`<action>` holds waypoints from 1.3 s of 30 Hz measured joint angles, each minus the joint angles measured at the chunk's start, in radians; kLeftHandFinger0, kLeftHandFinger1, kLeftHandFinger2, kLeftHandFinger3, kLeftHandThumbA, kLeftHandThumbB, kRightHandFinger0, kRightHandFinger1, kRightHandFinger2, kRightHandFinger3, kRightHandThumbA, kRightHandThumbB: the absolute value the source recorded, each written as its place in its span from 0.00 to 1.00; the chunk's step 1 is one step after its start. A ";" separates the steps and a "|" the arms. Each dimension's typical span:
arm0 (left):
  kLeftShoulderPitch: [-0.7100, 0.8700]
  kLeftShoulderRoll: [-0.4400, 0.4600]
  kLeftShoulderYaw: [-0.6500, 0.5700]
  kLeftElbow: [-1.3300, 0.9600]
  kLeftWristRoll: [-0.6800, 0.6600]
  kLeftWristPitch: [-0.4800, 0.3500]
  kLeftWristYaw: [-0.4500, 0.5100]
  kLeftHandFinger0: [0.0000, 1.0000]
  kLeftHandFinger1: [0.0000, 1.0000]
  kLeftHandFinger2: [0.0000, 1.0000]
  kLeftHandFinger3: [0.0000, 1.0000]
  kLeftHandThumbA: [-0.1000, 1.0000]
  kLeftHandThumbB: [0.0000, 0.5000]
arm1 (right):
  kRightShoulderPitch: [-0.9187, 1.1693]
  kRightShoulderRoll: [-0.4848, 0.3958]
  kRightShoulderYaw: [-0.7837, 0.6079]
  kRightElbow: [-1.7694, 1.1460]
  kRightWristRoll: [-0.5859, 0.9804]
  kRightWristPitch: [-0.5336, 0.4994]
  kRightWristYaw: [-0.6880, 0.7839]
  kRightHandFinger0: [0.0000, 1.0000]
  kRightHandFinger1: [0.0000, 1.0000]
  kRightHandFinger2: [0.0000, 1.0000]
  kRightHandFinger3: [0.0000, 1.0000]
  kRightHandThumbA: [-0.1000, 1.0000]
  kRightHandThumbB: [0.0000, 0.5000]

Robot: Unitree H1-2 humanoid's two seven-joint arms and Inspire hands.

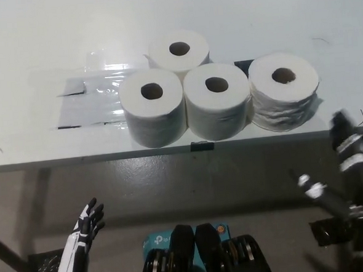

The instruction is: A few rolls of toilet paper are kept infront of the robot and the robot uses its right hand to lift one of the rolls and and places it on top of the other rolls to stack it.

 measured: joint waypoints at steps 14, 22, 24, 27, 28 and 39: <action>0.003 -0.004 0.000 0.007 0.001 -0.001 -0.005 1.00 1.00 1.00 1.00 1.00 0.37 | -0.327 -0.306 -0.075 -0.135 -0.004 0.296 0.033 1.00 1.00 1.00 1.00 0.88 0.56; 0.003 -0.004 -0.001 0.008 0.002 0.000 -0.005 1.00 1.00 1.00 1.00 1.00 0.38 | -0.606 -0.455 0.052 0.151 -0.015 0.459 0.137 1.00 1.00 1.00 1.00 0.82 0.59; 0.003 -0.004 -0.001 0.008 0.002 0.000 -0.005 1.00 1.00 1.00 1.00 1.00 0.38 | -0.695 -0.486 0.113 0.274 -0.023 0.499 0.179 1.00 1.00 1.00 1.00 0.81 0.59; 0.003 -0.004 -0.001 0.008 0.002 0.000 -0.006 1.00 1.00 1.00 1.00 1.00 0.38 | -0.796 -0.506 0.185 0.414 -0.033 0.542 0.234 1.00 1.00 1.00 1.00 0.83 0.62; 0.003 -0.004 -0.001 0.008 0.002 0.000 -0.006 1.00 1.00 1.00 1.00 1.00 0.39 | -0.812 -0.509 0.198 0.438 -0.037 0.550 0.247 1.00 1.00 1.00 1.00 0.83 0.67; 0.003 -0.004 -0.001 0.008 0.002 0.000 -0.006 1.00 1.00 1.00 1.00 1.00 0.39 | -1.086 -0.512 0.476 0.907 -0.093 0.594 0.487 1.00 1.00 1.00 1.00 0.91 0.65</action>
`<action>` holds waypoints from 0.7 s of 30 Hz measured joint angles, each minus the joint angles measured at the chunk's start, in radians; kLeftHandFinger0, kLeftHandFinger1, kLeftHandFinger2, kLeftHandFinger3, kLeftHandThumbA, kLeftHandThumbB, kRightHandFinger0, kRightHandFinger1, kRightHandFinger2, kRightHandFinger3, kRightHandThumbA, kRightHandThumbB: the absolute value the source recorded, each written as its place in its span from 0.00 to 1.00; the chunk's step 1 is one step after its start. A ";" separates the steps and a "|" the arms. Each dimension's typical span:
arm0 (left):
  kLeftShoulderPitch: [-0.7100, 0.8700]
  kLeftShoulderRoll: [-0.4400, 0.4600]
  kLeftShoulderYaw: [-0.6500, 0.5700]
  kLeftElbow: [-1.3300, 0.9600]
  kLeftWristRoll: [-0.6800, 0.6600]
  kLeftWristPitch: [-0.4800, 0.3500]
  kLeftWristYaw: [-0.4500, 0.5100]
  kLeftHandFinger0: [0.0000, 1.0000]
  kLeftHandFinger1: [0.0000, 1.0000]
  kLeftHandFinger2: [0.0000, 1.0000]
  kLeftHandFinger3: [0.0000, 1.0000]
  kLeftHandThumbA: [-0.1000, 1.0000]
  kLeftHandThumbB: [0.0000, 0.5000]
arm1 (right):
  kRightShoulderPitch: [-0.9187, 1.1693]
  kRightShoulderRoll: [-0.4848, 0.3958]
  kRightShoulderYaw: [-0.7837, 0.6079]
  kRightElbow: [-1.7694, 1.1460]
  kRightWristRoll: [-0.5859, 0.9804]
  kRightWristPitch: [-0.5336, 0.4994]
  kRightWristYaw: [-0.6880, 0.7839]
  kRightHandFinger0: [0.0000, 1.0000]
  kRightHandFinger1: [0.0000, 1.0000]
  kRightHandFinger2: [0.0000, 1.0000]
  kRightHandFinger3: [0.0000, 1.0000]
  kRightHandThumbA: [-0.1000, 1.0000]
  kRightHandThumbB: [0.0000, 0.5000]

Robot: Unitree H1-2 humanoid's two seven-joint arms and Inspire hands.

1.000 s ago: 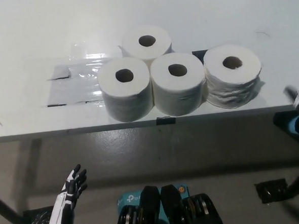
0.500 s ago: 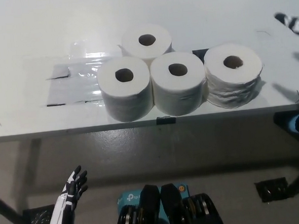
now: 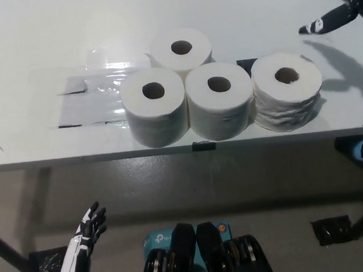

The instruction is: A few rolls of toilet paper are kept infront of the robot and the robot uses its right hand to lift one of the rolls and and places it on top of the other rolls to stack it.

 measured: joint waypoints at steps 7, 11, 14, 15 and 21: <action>0.000 0.000 0.000 0.000 0.001 0.000 0.000 1.00 1.00 1.00 1.00 1.00 0.39 | -0.079 0.002 0.096 0.122 -0.024 -0.004 0.143 1.00 1.00 1.00 1.00 0.95 0.65; 0.000 0.001 0.000 -0.001 0.001 -0.001 -0.001 1.00 1.00 1.00 1.00 1.00 0.37 | -0.119 0.004 0.130 0.153 -0.040 -0.004 0.233 1.00 1.00 1.00 1.00 0.88 0.53; 0.000 0.001 0.000 -0.001 0.000 -0.003 -0.001 1.00 1.00 1.00 1.00 1.00 0.37 | -0.154 0.020 0.134 0.191 -0.043 -0.005 0.291 1.00 1.00 1.00 1.00 0.89 0.63; 0.000 0.001 -0.001 -0.001 0.000 -0.004 -0.001 1.00 1.00 1.00 1.00 1.00 0.36 | -0.164 0.027 0.134 0.205 -0.044 -0.005 0.307 1.00 1.00 1.00 1.00 0.91 0.62; 0.000 0.002 -0.001 -0.001 0.000 -0.007 -0.001 1.00 1.00 1.00 1.00 1.00 0.38 | -0.179 0.071 0.143 0.250 -0.077 -0.014 0.344 1.00 1.00 1.00 1.00 0.91 0.68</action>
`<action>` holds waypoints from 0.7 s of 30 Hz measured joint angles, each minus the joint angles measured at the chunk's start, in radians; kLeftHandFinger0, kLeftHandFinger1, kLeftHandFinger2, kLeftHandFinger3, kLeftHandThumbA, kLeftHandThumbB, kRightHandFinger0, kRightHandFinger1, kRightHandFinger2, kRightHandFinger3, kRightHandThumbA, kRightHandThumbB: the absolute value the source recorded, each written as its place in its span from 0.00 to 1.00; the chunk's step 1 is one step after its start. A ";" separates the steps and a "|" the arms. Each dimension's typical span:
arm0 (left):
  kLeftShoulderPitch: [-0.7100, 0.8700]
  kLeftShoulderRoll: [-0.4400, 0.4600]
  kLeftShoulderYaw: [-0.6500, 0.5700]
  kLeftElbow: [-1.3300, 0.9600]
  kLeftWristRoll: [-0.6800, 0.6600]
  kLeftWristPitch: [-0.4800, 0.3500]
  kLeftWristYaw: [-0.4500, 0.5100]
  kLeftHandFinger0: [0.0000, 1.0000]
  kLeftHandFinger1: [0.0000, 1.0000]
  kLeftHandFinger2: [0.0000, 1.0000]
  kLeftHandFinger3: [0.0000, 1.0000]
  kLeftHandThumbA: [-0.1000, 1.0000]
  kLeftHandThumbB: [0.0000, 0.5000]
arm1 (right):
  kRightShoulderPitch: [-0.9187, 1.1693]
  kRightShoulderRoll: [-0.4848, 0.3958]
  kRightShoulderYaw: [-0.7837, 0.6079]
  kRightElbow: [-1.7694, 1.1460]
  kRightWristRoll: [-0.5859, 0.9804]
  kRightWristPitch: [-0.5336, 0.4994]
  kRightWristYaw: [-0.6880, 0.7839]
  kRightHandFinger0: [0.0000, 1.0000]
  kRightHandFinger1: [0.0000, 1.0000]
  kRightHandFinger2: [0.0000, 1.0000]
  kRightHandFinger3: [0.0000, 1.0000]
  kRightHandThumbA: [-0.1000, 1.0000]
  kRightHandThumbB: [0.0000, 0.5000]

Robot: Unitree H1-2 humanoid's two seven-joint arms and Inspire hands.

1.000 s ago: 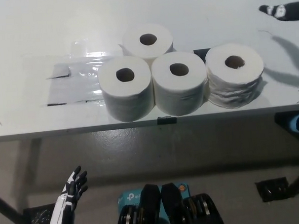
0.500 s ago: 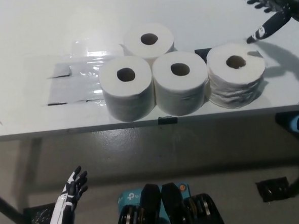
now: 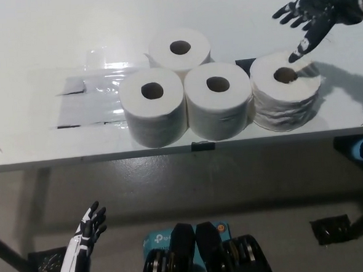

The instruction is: A few rolls of toilet paper are kept infront of the robot and the robot uses its right hand to lift one of the rolls and and places it on top of the other rolls to stack it.

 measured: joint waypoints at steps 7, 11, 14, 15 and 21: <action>0.000 0.000 0.000 0.000 0.000 0.000 0.000 1.00 1.00 1.00 1.00 1.00 0.36 | 0.000 0.035 -0.013 0.033 -0.020 -0.014 0.000 1.00 1.00 1.00 1.00 0.90 0.68; 0.000 0.000 -0.001 0.000 0.000 0.000 0.000 1.00 1.00 1.00 1.00 1.00 0.38 | 0.000 0.050 -0.013 0.046 -0.039 -0.027 0.000 1.00 1.00 1.00 1.00 0.91 0.70; 0.001 0.000 -0.001 -0.001 0.000 0.000 0.000 1.00 1.00 1.00 1.00 1.00 0.37 | 0.000 0.057 -0.013 0.051 -0.053 -0.029 -0.001 1.00 1.00 1.00 1.00 0.92 0.74; 0.002 0.000 -0.001 -0.001 0.000 0.000 0.000 1.00 1.00 1.00 1.00 1.00 0.37 | 0.000 0.059 -0.013 0.054 -0.058 -0.029 -0.001 1.00 1.00 1.00 1.00 0.94 0.71; 0.007 0.000 -0.001 -0.002 0.000 0.000 0.000 1.00 1.00 1.00 1.00 1.00 0.35 | 0.000 0.065 -0.014 0.084 -0.083 -0.056 -0.002 1.00 1.00 1.00 1.00 0.94 0.64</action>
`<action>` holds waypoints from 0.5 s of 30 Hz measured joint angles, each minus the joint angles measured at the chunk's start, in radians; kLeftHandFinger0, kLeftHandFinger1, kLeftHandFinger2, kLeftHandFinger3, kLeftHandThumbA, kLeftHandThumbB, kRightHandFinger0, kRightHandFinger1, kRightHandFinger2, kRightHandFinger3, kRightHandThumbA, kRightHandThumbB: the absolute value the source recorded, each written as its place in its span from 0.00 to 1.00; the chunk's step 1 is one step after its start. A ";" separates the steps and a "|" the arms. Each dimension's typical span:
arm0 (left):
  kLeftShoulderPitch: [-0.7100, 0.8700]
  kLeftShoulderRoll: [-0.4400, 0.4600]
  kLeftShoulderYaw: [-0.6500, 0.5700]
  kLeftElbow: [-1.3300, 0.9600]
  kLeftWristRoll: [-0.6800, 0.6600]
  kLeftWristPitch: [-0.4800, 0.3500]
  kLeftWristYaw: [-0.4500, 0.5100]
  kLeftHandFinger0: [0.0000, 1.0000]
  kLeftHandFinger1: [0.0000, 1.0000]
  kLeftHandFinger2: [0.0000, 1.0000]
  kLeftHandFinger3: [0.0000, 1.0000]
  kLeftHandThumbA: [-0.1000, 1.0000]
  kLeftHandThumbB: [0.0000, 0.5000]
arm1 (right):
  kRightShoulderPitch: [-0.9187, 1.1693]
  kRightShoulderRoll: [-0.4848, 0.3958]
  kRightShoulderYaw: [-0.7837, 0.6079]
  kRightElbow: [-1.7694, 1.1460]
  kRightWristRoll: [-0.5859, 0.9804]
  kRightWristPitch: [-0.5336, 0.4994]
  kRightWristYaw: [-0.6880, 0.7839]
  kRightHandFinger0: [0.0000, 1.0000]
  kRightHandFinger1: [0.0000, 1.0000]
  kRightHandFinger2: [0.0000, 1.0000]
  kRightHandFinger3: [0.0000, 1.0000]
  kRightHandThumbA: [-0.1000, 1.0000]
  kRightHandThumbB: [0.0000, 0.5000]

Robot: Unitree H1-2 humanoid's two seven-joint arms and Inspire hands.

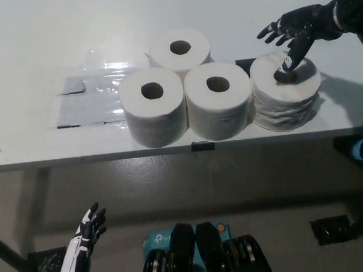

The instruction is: A few rolls of toilet paper are kept infront of the robot and the robot uses its right hand to lift one of the rolls and and places it on top of the other rolls to stack it.

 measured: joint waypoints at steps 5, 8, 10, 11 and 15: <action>0.002 0.000 0.000 0.000 0.000 0.000 0.000 1.00 1.00 1.00 1.00 1.00 0.36 | -0.009 0.001 -0.012 0.046 -0.013 -0.019 0.000 1.00 1.00 1.00 1.00 0.91 0.63; 0.003 0.000 0.000 0.000 0.000 0.001 0.000 1.00 1.00 1.00 1.00 1.00 0.35 | -0.016 0.001 -0.021 0.045 -0.020 -0.019 -0.001 1.00 1.00 1.00 1.00 0.91 0.65; 0.003 0.000 0.000 0.000 0.000 0.001 0.000 1.00 1.00 1.00 1.00 1.00 0.35 | -0.021 0.000 -0.025 0.033 -0.027 -0.019 -0.005 1.00 1.00 1.00 1.00 0.91 0.63; 0.003 0.000 0.000 0.000 0.000 0.001 0.000 1.00 1.00 1.00 1.00 1.00 0.36 | -0.021 0.000 -0.026 0.027 -0.028 -0.019 -0.006 1.00 1.00 1.00 1.00 0.92 0.64; 0.004 0.000 0.000 0.000 0.001 0.001 0.000 1.00 1.00 1.00 1.00 1.00 0.38 | -0.022 -0.001 -0.045 0.000 -0.032 -0.019 -0.015 1.00 1.00 1.00 1.00 0.97 0.66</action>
